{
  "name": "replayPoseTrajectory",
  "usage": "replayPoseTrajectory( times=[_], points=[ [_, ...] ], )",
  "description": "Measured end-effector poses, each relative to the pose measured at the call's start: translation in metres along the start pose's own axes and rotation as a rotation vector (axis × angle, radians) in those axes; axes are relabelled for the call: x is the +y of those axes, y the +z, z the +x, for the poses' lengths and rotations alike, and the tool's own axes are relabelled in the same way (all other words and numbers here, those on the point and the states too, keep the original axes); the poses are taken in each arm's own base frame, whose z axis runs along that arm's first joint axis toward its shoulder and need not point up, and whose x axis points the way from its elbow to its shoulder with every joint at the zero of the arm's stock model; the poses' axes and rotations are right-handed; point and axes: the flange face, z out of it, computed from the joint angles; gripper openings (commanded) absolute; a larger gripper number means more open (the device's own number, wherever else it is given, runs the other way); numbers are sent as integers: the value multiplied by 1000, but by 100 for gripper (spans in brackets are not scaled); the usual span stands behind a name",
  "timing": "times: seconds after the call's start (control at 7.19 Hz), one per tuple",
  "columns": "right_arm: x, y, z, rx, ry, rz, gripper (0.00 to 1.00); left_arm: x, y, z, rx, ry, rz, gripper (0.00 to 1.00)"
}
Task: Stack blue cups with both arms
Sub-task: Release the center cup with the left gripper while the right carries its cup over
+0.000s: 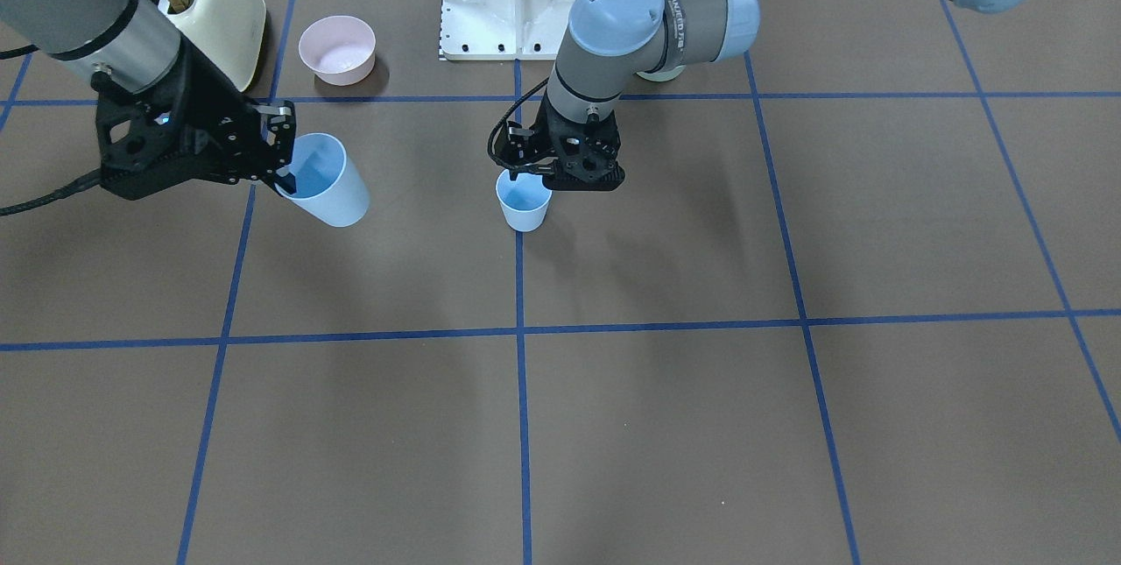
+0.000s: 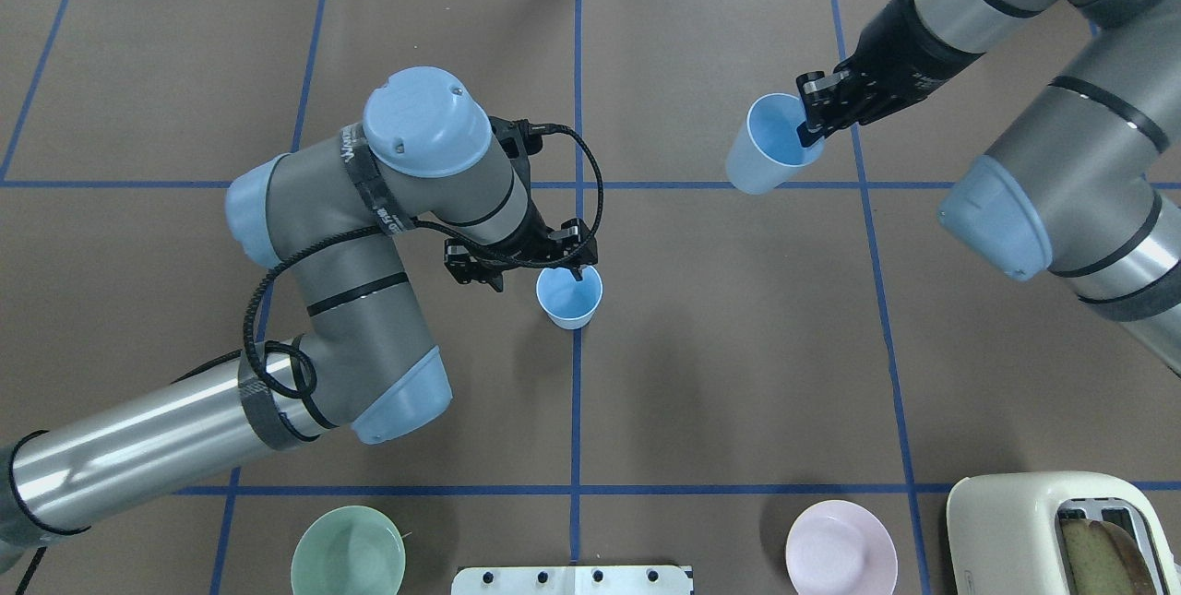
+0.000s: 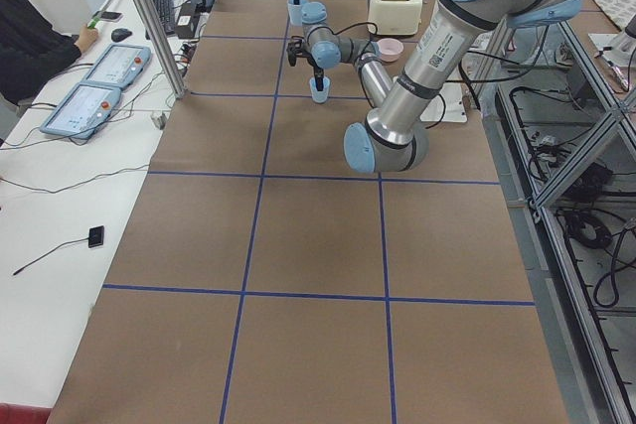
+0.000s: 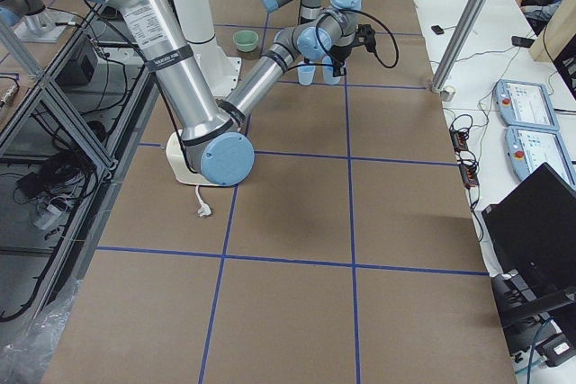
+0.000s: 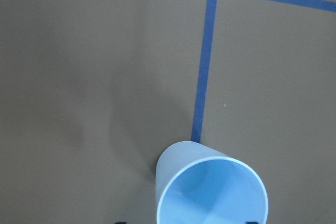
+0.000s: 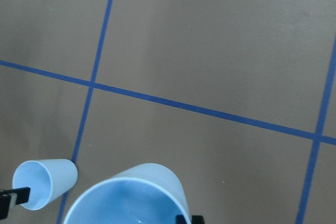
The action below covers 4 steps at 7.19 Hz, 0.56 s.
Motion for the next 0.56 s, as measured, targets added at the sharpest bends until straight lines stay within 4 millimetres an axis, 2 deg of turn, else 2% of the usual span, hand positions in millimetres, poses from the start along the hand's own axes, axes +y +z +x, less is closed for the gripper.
replayPoseTrajectory(
  times=[0.28, 0.56],
  points=[
    [3, 22, -51, 5, 17, 9, 0, -13, -32, -42, -36, 60, 28, 98],
    [14, 47, -102, 17, 33, 31, 0, -27, -70, -72, -112, 166, 40, 98]
  ],
)
